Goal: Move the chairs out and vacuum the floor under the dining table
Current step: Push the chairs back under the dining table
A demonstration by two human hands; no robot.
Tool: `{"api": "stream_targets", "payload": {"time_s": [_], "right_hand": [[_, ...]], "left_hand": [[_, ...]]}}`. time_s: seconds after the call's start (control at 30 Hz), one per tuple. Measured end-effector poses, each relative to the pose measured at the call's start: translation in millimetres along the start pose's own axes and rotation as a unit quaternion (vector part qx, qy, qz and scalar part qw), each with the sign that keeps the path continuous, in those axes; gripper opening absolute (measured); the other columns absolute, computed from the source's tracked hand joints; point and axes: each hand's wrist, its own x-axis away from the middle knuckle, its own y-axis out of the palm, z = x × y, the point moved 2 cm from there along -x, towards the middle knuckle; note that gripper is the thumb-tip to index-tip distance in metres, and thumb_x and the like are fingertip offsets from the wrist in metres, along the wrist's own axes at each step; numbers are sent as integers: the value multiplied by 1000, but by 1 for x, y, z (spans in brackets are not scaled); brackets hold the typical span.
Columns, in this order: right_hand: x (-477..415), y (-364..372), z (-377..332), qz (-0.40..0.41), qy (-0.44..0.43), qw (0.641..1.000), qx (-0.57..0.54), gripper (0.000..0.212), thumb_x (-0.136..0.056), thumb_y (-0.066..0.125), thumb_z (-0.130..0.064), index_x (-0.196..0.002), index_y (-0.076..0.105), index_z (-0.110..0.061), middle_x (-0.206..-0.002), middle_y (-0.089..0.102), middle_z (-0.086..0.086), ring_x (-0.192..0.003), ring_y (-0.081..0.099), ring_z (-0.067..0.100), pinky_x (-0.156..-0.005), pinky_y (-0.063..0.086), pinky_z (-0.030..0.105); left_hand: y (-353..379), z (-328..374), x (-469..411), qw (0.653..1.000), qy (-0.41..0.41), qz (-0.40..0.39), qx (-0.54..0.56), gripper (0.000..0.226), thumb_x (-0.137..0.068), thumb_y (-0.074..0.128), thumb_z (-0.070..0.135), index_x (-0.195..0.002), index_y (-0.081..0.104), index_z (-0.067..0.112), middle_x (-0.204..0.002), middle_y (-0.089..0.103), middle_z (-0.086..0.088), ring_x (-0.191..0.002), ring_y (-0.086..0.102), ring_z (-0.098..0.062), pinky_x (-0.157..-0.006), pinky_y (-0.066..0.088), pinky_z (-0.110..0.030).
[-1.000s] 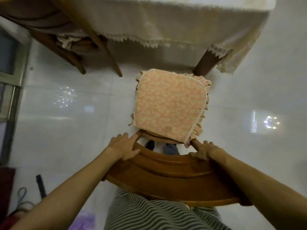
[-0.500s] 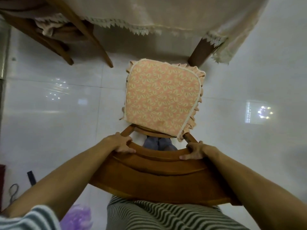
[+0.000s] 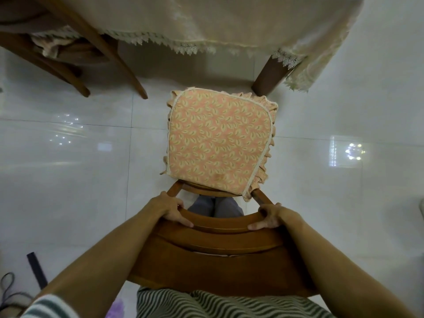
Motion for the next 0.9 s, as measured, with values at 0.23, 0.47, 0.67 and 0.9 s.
{"api": "stream_targets", "payload": {"time_s": [0.23,0.47,0.67,0.9], "right_hand": [[6,-1,-2,7,-8,1000,13,102,-59,66,-84,-145,36,-38,-146,29,8,-133,40,34,-110,39,50],[29,-29,-10,-5,-1,998,57,101,-63,59,-87,-147,32,-38,-150,31,7,-139,32,32,-113,33,50],[46,-63,-19,34,-7,998,54,98,-65,62,-83,-147,32,-38,-147,29,8,-135,37,33,-110,36,49],[49,-144,-30,84,-27,995,39,95,-69,63,-79,-147,32,-36,-146,26,10,-133,39,34,-111,37,49]], "left_hand": [[0,-2,-3,1000,2,6,-1,99,-56,60,91,-137,44,37,-143,38,-12,-130,41,-32,-104,42,-45],[-24,-4,11,1000,11,5,10,97,-65,62,84,-143,43,29,-148,41,-7,-133,40,-28,-103,40,-40],[-55,-7,25,999,19,40,23,96,-64,64,83,-142,45,30,-147,43,-7,-132,42,-27,-101,41,-38],[-136,-3,27,995,10,94,18,98,-63,64,84,-144,42,33,-146,40,-10,-131,43,-29,-100,42,-39]]}}
